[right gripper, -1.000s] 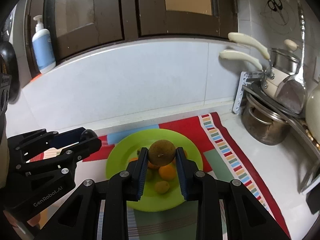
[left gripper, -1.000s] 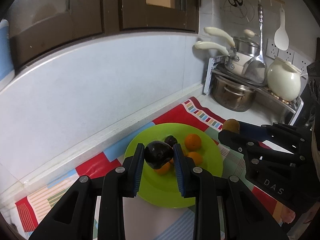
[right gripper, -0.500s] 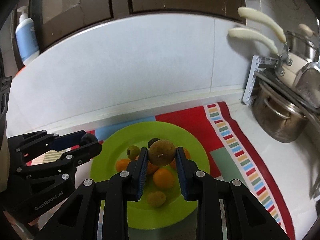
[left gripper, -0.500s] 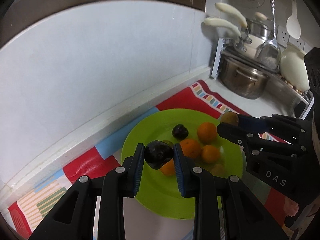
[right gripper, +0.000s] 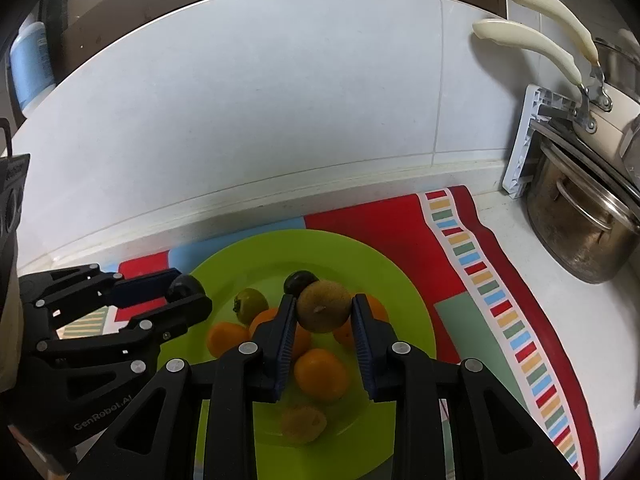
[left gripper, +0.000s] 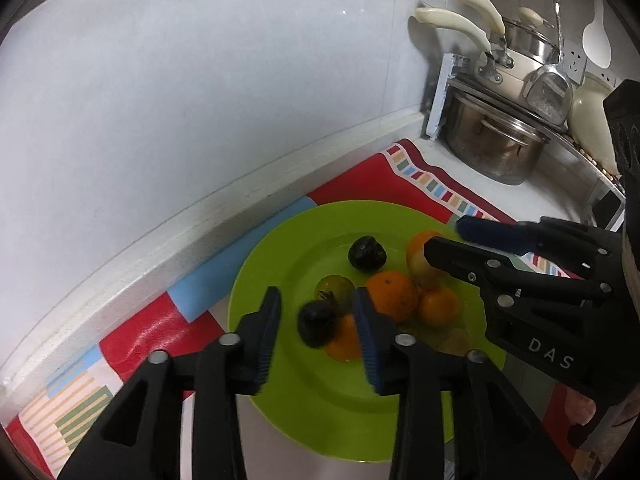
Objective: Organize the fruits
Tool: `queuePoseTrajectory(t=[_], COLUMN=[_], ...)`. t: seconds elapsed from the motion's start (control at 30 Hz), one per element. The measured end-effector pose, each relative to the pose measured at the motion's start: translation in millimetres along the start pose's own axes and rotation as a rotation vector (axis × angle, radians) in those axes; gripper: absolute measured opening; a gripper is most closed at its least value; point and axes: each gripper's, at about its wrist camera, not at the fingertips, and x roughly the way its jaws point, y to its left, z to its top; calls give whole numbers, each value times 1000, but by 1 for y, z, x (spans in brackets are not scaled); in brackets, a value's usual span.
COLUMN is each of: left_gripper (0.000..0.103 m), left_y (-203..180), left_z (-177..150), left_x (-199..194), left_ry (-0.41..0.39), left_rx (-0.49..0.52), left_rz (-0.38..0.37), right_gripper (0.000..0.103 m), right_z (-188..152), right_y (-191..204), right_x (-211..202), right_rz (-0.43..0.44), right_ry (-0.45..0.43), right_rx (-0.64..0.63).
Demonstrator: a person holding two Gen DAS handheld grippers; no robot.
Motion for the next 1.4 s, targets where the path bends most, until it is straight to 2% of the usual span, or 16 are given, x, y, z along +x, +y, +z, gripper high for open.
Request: queuePoseTrajectory(t=[0.03,0.07,0.17,0.3,0.4,0.73,0.77,0.83,0.97,1.03,1.27,1.4], left_gripper=[39,39,39,44,47,60,61,67,73,81,87,91], left_y=[0,-1,-2,-3,-7,-28,-31,-38,-51,-57,-77,-89], left_z=[0,0,-3,-8,-12,-30,-33,-41,-60,-69,-96,-112], left_x=[-2,-5,-21,-45,-68,-143,-151,-167,-192,-202,-228,-244], left_ry=[-5,-9,-30,-69,-106,-215,-228,-247,-264,-269,-267,-262], left_rx=[-1,-2,-16,-29,-43,-99,-100,-101,-121,-122,-155,-151], left_rz=[1,-1,29,73,78,135,148,168,186,201,216,221], right_gripper=[39,40,40,40,40,41,41,50,50,53,56,63], right_z=[0,0,-2,-8,-13,-28,-31,-35,-51,-61,-91,-107], right_y=[-1,-1,-2,-3,0,19,21,23,26,26,27,28], right_x=[-2,-4,-12,-32,-51,-129,-137,-150,-178,-192,-226,-246], right_rz=[-6,-9,-19,-13,-19,-7,-7,-6,-5,-5,-18,-29], right_ry=[-4,-9,-17,-38,-57,-147,-156,-168,-184,-185,-187,-195], right_rx=[0,1,12,33,39,18,16,13,15,19,10,5])
